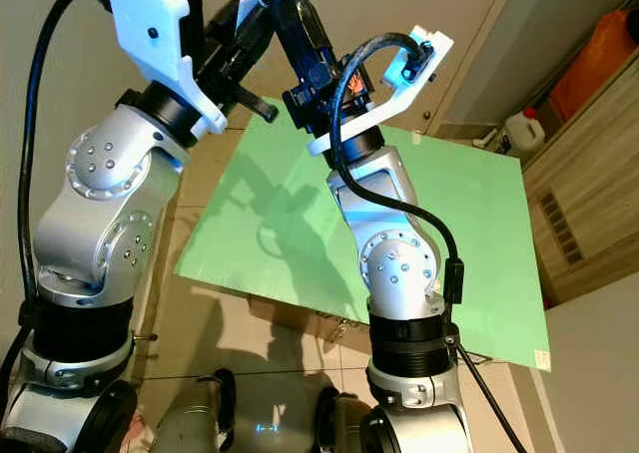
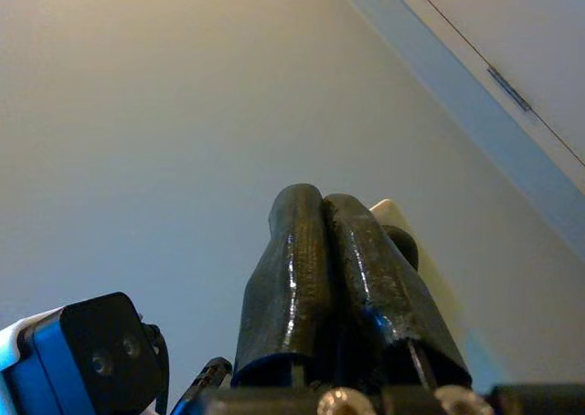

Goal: Hang keys on a hook

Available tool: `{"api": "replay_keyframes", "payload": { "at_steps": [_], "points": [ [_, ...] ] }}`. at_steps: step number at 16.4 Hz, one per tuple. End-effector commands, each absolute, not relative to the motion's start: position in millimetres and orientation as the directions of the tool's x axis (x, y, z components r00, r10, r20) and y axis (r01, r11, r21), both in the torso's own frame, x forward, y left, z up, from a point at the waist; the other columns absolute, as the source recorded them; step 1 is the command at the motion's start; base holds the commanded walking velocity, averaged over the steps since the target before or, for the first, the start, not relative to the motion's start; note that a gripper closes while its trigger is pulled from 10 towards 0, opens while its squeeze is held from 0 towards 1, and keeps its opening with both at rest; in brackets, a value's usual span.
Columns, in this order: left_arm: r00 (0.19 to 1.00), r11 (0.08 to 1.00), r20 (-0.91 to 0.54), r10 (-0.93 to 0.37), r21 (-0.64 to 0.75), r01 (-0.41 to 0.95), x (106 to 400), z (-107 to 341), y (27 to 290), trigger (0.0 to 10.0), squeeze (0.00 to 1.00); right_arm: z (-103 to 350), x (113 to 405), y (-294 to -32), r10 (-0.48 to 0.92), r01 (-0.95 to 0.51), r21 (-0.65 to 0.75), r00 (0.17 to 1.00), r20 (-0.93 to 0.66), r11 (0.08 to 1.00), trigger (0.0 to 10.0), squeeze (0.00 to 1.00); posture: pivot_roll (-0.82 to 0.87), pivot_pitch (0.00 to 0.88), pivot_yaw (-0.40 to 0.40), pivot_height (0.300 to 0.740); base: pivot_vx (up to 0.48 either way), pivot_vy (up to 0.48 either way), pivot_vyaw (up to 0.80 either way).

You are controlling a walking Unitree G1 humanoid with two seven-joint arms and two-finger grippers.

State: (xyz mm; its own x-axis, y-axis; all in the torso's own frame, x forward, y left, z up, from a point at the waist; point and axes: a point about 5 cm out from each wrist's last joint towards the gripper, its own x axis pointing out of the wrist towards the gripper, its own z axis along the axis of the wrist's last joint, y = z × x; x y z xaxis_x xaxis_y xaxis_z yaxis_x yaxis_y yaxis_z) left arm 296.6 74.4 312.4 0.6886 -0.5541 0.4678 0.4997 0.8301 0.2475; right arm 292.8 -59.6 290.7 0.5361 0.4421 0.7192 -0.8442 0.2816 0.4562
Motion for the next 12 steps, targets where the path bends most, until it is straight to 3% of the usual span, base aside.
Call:
{"api": "replay_keyframes", "payload": {
  "at_steps": [1,5,6,7,8,9,10,11,12],
  "points": [
    [0.674,0.825,0.48,-0.562,0.261,0.502,295.0,316.6,71.6,0.0,0.0,291.7,288.0,-58.1,0.425,-0.847,0.464,0.531,0.733,0.259,10.0,0.0,0.17,0.144,-0.053,0.74,0.0,0.0,0.0],
    [0.676,0.824,0.475,-0.564,0.268,0.499,294.9,316.0,71.5,0.0,0.0,288.7,289.7,-56.0,0.45,-0.839,0.465,0.545,0.708,0.284,10.0,0.0,0.17,0.147,-0.055,0.74,0.0,0.0,0.0],
    [0.676,0.824,0.474,-0.564,0.269,0.499,294.9,315.9,71.5,0.0,0.0,288.5,289.8,-56.2,0.453,-0.841,0.46,0.541,0.709,0.285,10.0,0.87,0.17,0.147,-0.055,0.74,0.0,0.0,0.0],
    [0.676,0.824,0.474,-0.564,0.27,0.498,295.0,316.0,71.7,0.0,0.0,288.4,289.8,-56.4,0.458,-0.844,0.452,0.537,0.708,0.29,10.0,1.0,0.17,0.148,-0.055,0.74,0.0,0.0,0.0],
    [0.676,0.824,0.474,-0.564,0.271,0.498,294.9,316.0,71.9,0.0,0.0,287.5,290.3,-56.8,0.466,-0.838,0.451,0.545,0.697,0.306,10.0,1.0,0.17,0.149,-0.056,0.74,0.0,0.0,0.0],
    [0.675,0.824,0.474,-0.565,0.271,0.498,294.6,316.4,72.1,0.0,0.0,286.7,290.3,-56.8,0.475,-0.837,0.449,0.548,0.688,0.314,10.0,0.9,0.17,0.149,-0.056,0.74,0.0,0.0,0.0],
    [0.675,0.824,0.475,-0.565,0.271,0.498,294.5,316.6,72.1,0.0,0.0,286.6,290.2,-56.7,0.478,-0.837,0.448,0.547,0.687,0.314,10.0,0.9,0.17,0.149,-0.056,0.74,0.0,0.0,0.0],
    [0.675,0.823,0.475,-0.565,0.271,0.498,294.5,316.7,72.2,0.0,0.0,286.4,289.7,-56.2,0.482,-0.84,0.447,0.543,0.688,0.309,10.0,0.07,0.17,0.149,-0.055,0.74,0.0,0.0,0.0],
    [0.674,0.823,0.475,-0.566,0.272,0.499,294.3,317.2,72.3,0.0,0.0,286.2,288.4,-55.0,0.489,-0.846,0.443,0.534,0.69,0.298,10.0,0.0,0.17,0.149,-0.054,0.74,0.0,0.0,0.0]
  ]
}}
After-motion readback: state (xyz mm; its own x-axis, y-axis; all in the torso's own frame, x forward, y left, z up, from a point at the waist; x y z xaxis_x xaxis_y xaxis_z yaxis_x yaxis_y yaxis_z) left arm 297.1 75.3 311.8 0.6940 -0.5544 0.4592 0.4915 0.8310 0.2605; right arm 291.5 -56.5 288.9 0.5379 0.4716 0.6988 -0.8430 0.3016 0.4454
